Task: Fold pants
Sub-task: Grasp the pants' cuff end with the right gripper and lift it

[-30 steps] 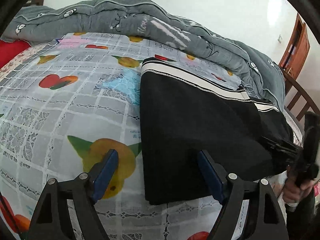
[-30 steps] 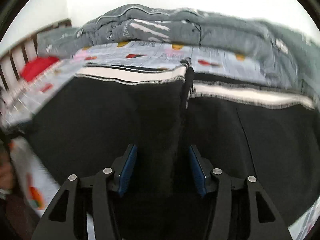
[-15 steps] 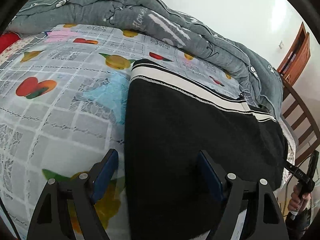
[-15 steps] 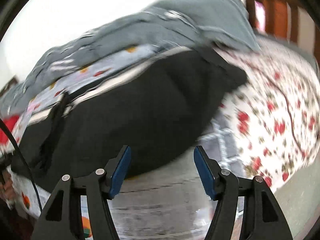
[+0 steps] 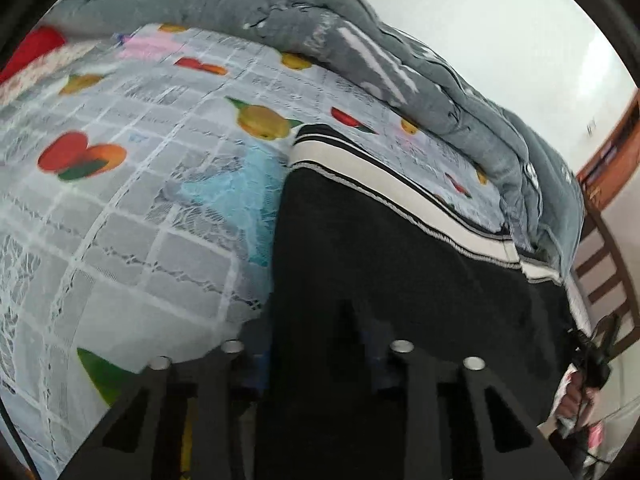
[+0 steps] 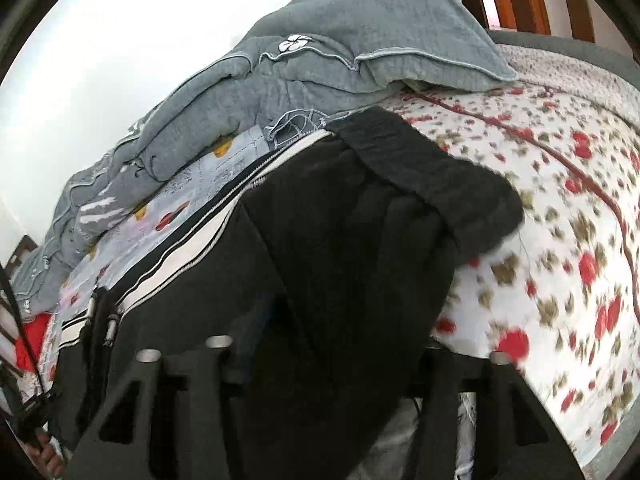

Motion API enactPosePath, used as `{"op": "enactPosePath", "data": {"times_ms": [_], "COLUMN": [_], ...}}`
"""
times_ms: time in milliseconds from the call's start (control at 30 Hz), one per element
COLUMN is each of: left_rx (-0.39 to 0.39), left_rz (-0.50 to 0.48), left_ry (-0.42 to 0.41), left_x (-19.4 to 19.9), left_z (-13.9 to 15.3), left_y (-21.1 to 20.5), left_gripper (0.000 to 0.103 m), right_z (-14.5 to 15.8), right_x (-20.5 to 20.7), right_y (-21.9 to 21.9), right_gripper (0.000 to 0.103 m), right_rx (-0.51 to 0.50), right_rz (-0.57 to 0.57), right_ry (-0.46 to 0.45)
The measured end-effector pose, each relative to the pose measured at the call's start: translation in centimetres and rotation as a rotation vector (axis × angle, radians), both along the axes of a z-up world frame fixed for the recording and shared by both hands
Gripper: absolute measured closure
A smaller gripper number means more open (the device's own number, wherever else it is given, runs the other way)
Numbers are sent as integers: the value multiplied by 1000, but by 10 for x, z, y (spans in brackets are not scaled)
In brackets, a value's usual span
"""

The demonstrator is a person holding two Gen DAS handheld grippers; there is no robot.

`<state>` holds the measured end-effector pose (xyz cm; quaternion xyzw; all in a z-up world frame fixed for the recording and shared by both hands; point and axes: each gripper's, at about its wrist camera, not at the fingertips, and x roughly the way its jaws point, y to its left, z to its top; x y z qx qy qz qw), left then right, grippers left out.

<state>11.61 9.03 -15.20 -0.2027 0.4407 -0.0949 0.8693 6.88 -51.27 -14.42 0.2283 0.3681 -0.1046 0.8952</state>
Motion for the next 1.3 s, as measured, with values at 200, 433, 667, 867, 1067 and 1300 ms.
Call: {"op": "enactPosePath", "data": {"times_ms": [200, 433, 667, 867, 1067, 1300], "left_rx": [-35, -25, 20, 177, 30, -158], "left_rz": [-2, -29, 88, 167, 176, 134], "left_ry": [-59, -146, -170, -134, -73, -118], "left_x": [-8, -11, -11, -12, -32, -85], "left_z": [5, 22, 45, 50, 12, 0], "left_y": [1, 19, 100, 156, 185, 184], "left_gripper": [90, 91, 92, 89, 77, 49], "right_z": [64, 150, 190, 135, -3, 4], "right_x": [18, 46, 59, 69, 69, 6], "right_y": [30, 130, 222, 231, 163, 144], "right_gripper": [91, 92, 92, 91, 85, 50], "right_rx": [-160, -360, -345, -292, -93, -121], "right_rz": [16, 164, 320, 351, 330, 247], "right_ry": [-68, -179, -312, -251, 35, 13]}}
